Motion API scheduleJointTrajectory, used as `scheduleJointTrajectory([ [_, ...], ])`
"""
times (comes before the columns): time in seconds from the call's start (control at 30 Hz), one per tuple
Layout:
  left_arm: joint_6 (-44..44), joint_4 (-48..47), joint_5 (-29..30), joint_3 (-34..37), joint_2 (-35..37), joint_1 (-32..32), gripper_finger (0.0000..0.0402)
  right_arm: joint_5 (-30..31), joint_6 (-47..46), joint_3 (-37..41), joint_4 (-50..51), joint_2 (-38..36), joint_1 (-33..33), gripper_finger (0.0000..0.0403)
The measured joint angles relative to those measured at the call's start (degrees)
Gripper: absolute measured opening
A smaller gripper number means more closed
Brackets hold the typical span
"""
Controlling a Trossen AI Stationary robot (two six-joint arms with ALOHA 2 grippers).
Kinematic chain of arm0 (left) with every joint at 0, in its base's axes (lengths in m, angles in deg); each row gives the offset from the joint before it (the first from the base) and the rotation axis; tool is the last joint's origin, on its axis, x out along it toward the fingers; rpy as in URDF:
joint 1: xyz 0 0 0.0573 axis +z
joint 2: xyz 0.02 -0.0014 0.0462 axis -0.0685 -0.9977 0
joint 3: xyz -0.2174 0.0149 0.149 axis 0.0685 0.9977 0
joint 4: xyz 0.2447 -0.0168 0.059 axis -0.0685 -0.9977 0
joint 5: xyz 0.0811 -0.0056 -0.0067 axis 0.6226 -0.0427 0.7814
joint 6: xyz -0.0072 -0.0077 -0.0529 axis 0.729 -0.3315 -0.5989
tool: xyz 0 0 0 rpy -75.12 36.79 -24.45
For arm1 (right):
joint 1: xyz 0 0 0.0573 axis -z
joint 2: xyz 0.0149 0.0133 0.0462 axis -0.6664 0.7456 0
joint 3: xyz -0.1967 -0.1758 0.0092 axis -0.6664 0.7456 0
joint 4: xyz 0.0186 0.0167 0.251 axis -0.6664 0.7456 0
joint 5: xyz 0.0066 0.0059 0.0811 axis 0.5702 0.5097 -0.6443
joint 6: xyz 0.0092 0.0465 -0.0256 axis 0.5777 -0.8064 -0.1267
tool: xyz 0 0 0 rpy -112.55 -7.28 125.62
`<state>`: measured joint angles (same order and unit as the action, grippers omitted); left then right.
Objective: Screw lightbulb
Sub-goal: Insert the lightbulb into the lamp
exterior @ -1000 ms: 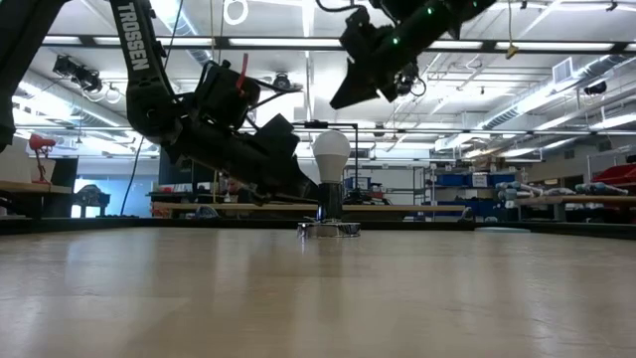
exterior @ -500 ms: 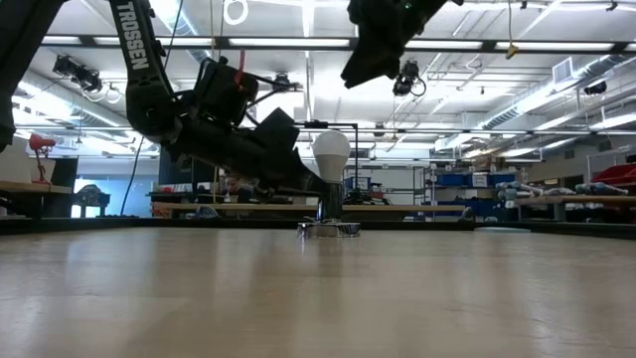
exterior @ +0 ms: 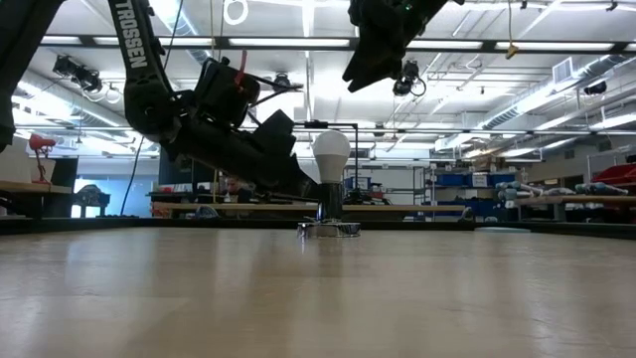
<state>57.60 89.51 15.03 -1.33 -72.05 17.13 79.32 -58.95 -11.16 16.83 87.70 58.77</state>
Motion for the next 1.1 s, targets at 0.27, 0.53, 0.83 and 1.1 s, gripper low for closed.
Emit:
scheduleJointTrajectory([
  [0.27,-2.6,-5.2,5.9,0.0,0.0,0.0,0.0076,0.0,0.0,0.0,-0.1,0.0,0.0,0.0214],
  [0.53,-3.6,-5.6,7.3,0.0,0.1,0.0,0.0024,0.0,-1.1,-0.1,-0.1,2.0,0.0,0.0161],
  [0.83,-4.4,-6.6,7.9,0.0,0.0,0.3,0.0013,-1.4,2.9,-7.0,6.2,10.8,-0.6,0.0223],
  [1.1,-3.9,-7.6,8.1,0.0,0.1,0.3,0.0013,0.2,5.5,-17.5,12.5,17.8,-0.7,0.0300],
])
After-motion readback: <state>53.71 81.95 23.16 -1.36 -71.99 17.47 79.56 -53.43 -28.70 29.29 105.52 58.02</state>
